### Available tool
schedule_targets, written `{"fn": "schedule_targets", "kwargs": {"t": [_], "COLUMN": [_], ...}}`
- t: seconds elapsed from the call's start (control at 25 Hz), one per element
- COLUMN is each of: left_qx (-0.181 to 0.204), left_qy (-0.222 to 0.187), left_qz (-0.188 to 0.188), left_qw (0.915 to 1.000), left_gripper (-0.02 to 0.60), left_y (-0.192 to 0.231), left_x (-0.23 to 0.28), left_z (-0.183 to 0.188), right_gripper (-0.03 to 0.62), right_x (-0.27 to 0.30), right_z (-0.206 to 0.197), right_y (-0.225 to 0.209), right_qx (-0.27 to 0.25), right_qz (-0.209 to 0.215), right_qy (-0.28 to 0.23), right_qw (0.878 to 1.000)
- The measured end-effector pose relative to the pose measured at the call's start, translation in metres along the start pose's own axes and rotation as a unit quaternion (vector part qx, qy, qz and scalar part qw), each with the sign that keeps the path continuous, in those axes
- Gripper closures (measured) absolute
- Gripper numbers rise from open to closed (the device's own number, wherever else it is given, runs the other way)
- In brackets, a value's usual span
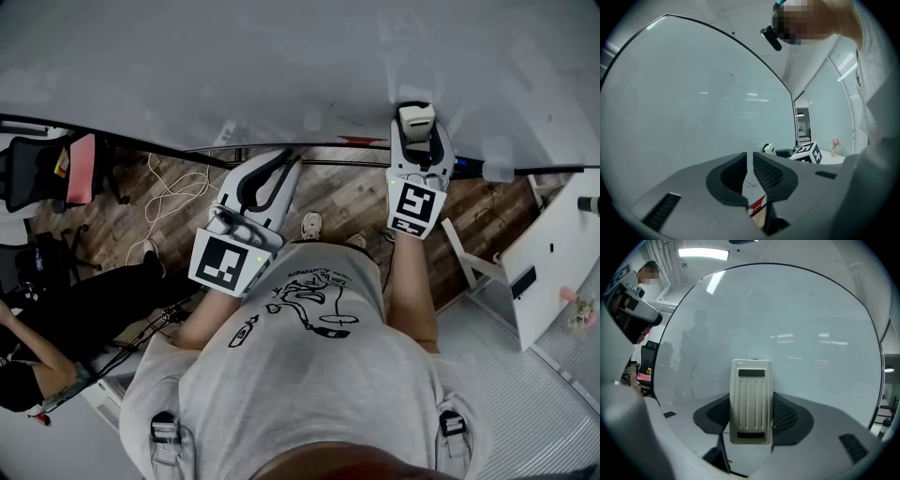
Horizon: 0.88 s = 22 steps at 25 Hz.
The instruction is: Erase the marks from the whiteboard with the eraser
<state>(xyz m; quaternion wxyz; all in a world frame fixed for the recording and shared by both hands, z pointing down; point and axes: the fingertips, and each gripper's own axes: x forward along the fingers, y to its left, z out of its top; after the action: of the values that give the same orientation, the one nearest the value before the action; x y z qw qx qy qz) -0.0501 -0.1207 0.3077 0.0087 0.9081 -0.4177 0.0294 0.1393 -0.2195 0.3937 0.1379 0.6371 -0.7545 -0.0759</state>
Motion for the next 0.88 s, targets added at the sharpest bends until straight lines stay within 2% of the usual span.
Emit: {"fn": "schedule_targets", "kwargs": {"t": [0.24,0.52,0.88], "left_qx": [0.002,-0.001,0.002], "left_qy": [0.001,0.011,0.008], "left_qz": [0.003,-0.003,-0.015], "left_qw": [1.0,0.9999,0.9999], "left_gripper": [0.526,0.526,0.526], "left_y": [0.004,0.004,0.005], "left_x": [-0.004,-0.006,-0.006], "left_z": [-0.003,-0.007,-0.007], "right_gripper": [0.338,0.338,0.339], "right_x": [-0.005,-0.005,-0.005], "right_z": [-0.025,-0.025,-0.026], "right_y": [-0.044,-0.04,-0.036], "right_qx": [0.06,0.08,0.104], "right_qz": [-0.032,-0.057,-0.056], "right_qy": [-0.02,-0.05,-0.079], "right_qw": [0.997,0.994,0.99]}}
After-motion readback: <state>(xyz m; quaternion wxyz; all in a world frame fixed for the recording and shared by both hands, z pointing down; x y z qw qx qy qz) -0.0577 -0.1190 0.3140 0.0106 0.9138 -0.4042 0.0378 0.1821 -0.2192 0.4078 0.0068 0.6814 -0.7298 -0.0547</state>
